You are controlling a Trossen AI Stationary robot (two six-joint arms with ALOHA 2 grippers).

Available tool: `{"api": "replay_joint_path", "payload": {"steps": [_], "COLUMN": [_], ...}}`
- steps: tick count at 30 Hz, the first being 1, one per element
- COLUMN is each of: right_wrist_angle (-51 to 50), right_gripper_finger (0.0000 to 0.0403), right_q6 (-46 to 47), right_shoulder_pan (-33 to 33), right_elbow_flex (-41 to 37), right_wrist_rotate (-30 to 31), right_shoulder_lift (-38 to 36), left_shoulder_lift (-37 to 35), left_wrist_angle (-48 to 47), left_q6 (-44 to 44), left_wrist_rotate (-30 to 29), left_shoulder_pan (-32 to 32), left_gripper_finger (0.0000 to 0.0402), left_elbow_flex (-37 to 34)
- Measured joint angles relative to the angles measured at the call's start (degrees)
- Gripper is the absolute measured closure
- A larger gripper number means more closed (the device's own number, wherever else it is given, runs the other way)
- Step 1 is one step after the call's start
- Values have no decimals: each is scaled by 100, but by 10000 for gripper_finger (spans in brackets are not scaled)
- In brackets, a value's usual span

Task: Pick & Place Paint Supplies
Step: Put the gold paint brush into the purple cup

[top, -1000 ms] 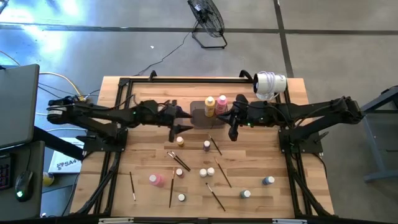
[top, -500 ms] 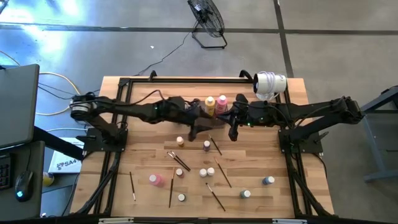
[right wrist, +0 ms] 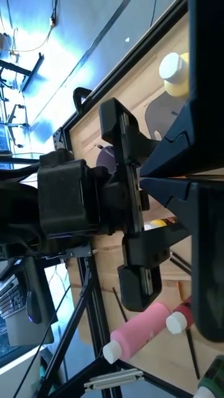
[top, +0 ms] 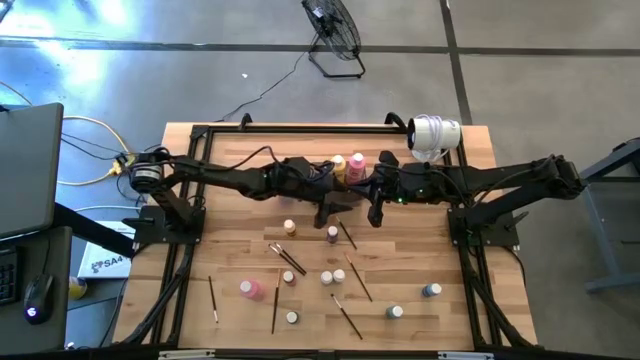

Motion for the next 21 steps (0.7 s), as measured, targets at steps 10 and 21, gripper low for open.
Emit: {"api": "replay_joint_path", "payload": {"steps": [10, 21], "right_wrist_angle": [-43, -45], "right_gripper_finger": [399, 399], "right_q6": [0, 0], "right_shoulder_pan": [0, 0], "right_elbow_flex": [0, 0], "right_wrist_rotate": [8, 35], "right_shoulder_lift": [0, 0], "left_shoulder_lift": [12, 12], "left_wrist_angle": [155, 154], "left_q6": [-20, -27], "left_wrist_rotate": [8, 100], "left_shoulder_pan": [0, 0], "left_gripper_finger": [285, 362], "left_elbow_flex": [0, 0]}}
